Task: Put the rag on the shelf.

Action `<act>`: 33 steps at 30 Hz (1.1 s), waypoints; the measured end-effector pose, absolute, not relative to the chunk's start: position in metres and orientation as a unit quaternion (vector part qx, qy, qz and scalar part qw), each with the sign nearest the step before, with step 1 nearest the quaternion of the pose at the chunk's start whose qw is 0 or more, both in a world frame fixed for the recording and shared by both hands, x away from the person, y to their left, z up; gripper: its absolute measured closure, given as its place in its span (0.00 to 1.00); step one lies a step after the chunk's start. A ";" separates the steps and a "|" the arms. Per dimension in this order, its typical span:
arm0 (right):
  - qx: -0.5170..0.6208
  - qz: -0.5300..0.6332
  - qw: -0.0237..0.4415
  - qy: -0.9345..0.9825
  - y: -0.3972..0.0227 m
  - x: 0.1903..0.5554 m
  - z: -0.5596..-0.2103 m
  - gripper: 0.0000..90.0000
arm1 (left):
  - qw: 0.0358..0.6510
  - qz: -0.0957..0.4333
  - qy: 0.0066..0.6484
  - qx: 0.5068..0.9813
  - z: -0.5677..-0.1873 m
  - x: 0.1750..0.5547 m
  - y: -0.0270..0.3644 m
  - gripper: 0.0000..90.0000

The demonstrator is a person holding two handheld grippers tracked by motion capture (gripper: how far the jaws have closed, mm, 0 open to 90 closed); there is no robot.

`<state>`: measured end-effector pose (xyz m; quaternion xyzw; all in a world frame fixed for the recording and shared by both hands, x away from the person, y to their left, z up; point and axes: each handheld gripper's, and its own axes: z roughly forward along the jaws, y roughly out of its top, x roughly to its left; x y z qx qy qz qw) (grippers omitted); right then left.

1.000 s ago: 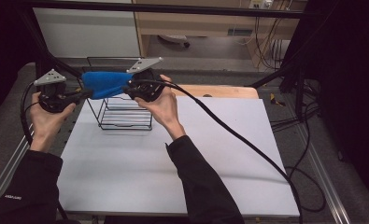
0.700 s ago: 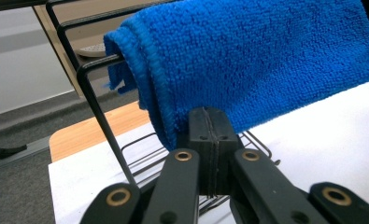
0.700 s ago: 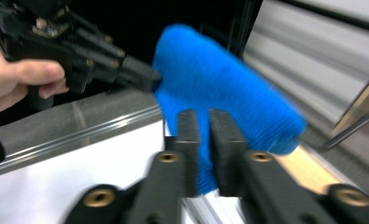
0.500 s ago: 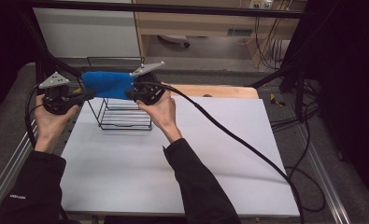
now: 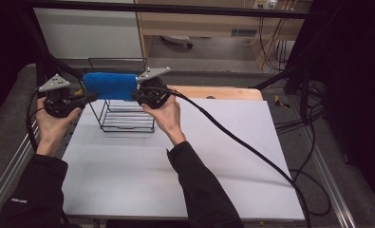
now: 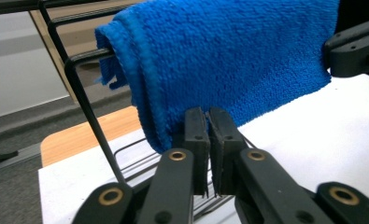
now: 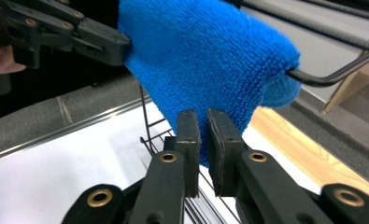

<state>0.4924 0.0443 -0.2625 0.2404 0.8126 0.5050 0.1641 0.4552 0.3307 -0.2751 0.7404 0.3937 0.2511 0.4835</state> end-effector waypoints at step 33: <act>0.302 0.496 0.153 0.800 -0.073 0.442 -0.296 0.07 | 0.428 0.208 0.417 0.774 -0.363 0.399 0.310 0.11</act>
